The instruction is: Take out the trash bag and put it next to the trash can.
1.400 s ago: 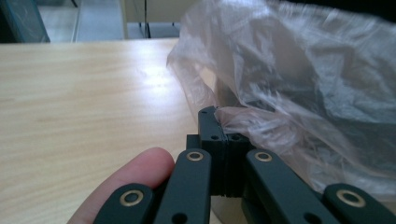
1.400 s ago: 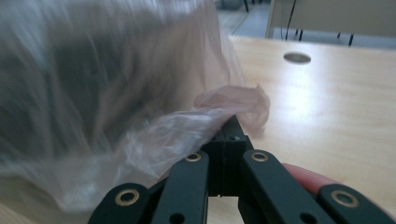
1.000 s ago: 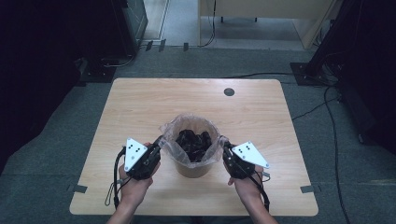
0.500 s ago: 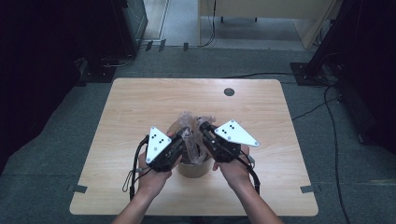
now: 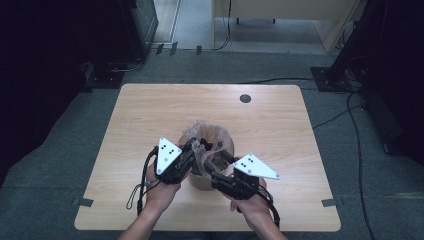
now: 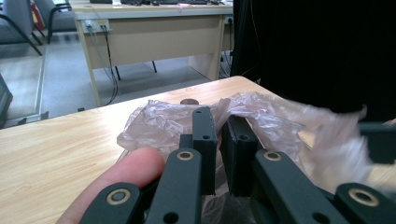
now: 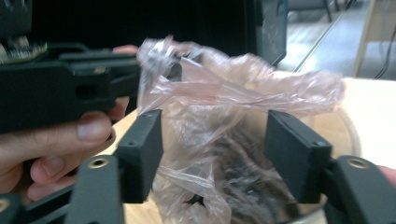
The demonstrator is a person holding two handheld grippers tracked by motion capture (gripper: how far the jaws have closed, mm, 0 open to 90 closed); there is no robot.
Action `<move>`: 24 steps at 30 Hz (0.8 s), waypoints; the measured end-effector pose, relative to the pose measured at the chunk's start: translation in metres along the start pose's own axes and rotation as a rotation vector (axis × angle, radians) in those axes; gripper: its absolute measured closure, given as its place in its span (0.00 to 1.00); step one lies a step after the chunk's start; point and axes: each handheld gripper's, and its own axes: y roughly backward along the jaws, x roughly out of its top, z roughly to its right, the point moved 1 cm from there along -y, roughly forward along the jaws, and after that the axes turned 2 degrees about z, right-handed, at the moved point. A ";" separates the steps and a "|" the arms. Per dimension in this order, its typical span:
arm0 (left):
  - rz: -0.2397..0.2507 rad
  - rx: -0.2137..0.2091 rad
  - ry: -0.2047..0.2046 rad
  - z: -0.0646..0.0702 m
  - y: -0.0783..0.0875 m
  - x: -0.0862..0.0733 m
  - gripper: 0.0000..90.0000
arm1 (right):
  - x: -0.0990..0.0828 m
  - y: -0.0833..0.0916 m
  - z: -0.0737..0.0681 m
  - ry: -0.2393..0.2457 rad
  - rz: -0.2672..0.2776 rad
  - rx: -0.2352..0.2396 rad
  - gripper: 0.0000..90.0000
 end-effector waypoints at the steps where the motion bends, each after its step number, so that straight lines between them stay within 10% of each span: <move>1: -0.002 0.004 -0.002 0.000 0.000 0.000 0.93 | -0.001 -0.003 -0.002 0.002 -0.016 0.004 0.38; 11: 0.009 0.005 0.021 -0.006 0.006 0.003 0.92 | -0.005 -0.027 -0.024 0.086 -0.140 -0.027 0.27; 19: 0.024 -0.012 0.005 -0.005 0.018 -0.001 0.88 | -0.005 -0.039 -0.030 0.147 -0.177 -0.113 0.95; 24: 0.061 -0.019 0.040 -0.017 0.027 -0.008 0.67 | -0.001 -0.036 -0.024 0.123 -0.126 -0.121 1.00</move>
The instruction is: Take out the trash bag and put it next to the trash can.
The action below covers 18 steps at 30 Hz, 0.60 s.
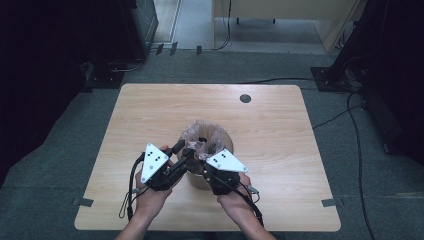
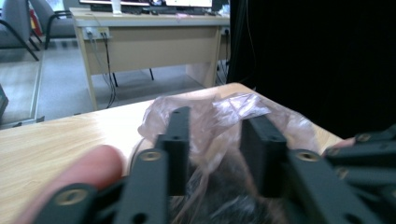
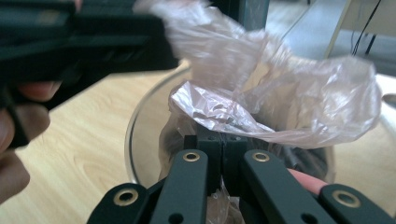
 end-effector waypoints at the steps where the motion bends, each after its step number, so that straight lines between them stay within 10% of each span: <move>1: 0.009 0.006 0.006 -0.003 0.002 -0.001 0.61 | 0.001 0.001 0.001 0.001 0.018 0.002 1.00; 13: 0.032 0.146 0.082 -0.046 0.029 -0.033 0.27 | 0.020 0.014 0.008 0.015 0.184 -0.007 1.00; 18: -0.046 0.252 0.077 -0.070 0.034 -0.059 0.22 | 0.030 0.020 0.010 0.013 0.235 -0.010 1.00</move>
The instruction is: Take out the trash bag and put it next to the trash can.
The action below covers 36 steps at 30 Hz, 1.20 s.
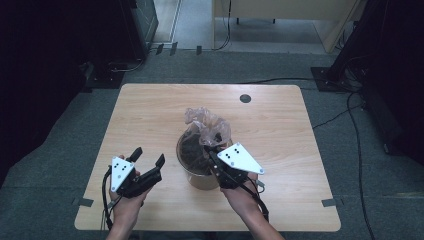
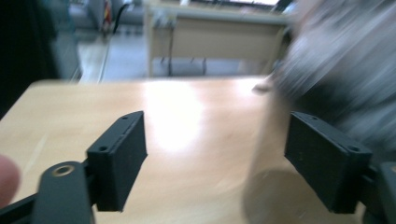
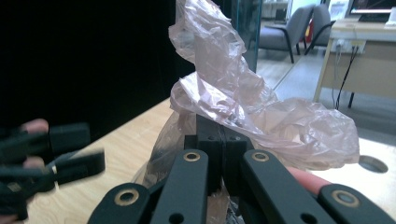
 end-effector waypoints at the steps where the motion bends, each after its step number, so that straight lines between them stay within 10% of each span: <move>1: -0.025 0.020 0.005 -0.005 -0.001 -0.005 0.22 | 0.002 0.001 0.000 0.001 0.009 -0.001 1.00; 10: -0.181 0.183 0.031 -0.046 -0.003 -0.047 0.18 | 0.019 0.008 0.007 0.008 0.077 -0.018 1.00; 28: -0.402 0.265 -0.048 -0.068 -0.012 -0.082 0.11 | 0.051 0.040 0.043 0.000 0.172 -0.108 1.00; 36: -0.463 0.246 -0.005 -0.071 -0.014 -0.084 0.11 | 0.049 0.062 0.081 -0.009 0.163 -0.203 1.00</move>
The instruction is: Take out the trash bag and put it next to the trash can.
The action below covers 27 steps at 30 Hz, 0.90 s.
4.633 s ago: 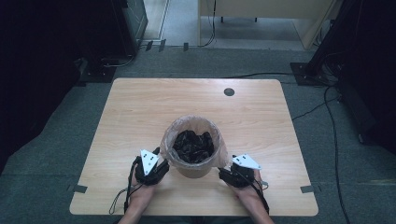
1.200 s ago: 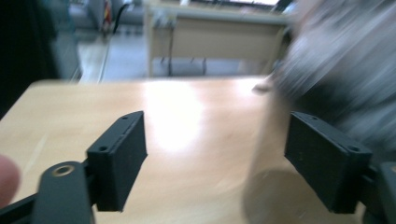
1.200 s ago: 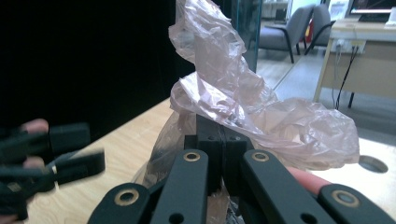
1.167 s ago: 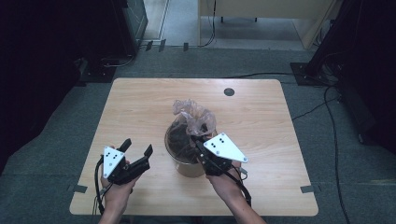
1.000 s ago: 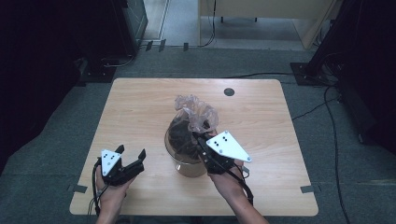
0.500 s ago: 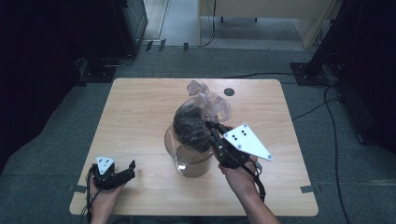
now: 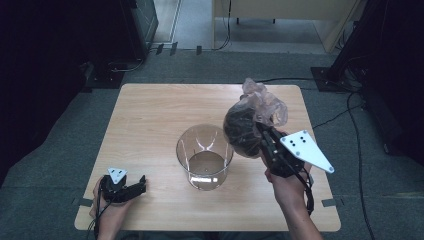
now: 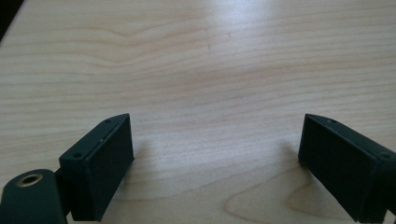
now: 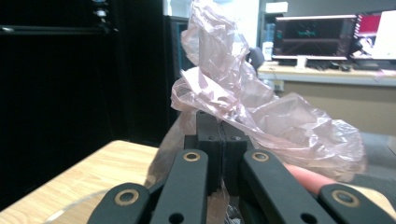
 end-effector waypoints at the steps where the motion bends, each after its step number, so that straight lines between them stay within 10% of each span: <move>1: 0.000 0.000 0.000 0.000 0.000 0.000 0.11 | -0.002 0.000 0.005 -0.003 -0.004 -0.009 1.00; 17: -0.004 -0.009 0.006 -0.002 0.002 -0.002 0.11 | -0.071 -0.041 0.036 -0.035 -0.166 -0.083 1.00; 27: -0.002 -0.008 0.006 -0.002 0.002 -0.002 0.11 | -0.096 -0.078 0.014 -0.068 -0.156 0.065 1.00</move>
